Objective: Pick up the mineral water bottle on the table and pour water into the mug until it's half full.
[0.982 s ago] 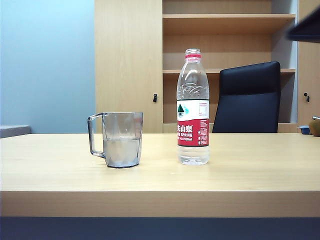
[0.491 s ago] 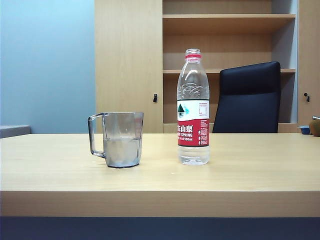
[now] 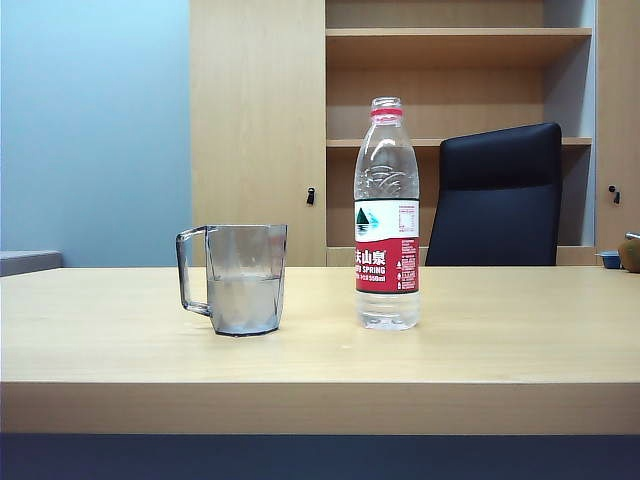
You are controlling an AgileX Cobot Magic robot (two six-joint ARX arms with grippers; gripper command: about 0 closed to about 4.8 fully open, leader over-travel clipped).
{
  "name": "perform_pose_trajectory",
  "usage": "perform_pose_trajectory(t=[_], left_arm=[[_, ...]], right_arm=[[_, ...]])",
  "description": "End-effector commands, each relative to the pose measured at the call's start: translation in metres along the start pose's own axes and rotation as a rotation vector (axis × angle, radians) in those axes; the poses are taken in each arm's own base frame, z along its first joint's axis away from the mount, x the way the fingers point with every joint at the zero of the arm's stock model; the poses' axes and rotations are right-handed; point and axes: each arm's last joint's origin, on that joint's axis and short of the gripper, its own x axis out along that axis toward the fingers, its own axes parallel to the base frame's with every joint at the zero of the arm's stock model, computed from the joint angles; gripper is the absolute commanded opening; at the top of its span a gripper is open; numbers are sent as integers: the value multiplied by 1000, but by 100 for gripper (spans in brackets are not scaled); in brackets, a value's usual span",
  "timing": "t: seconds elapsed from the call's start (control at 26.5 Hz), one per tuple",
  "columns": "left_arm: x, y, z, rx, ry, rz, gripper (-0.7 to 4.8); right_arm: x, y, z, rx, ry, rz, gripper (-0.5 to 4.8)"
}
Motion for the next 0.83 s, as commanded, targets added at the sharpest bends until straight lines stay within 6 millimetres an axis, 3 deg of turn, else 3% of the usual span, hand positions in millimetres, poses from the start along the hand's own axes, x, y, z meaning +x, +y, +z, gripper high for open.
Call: perform_pose_trajectory(t=[0.04, 0.83], left_arm=[[0, 0, 1, 1, -8, 2, -6], [0, 0, 1, 1, -8, 2, -6]], right_arm=[[0, 2, -1, 4, -8, 72, -8], [0, 3, -5, 4, 33, 81, -8]])
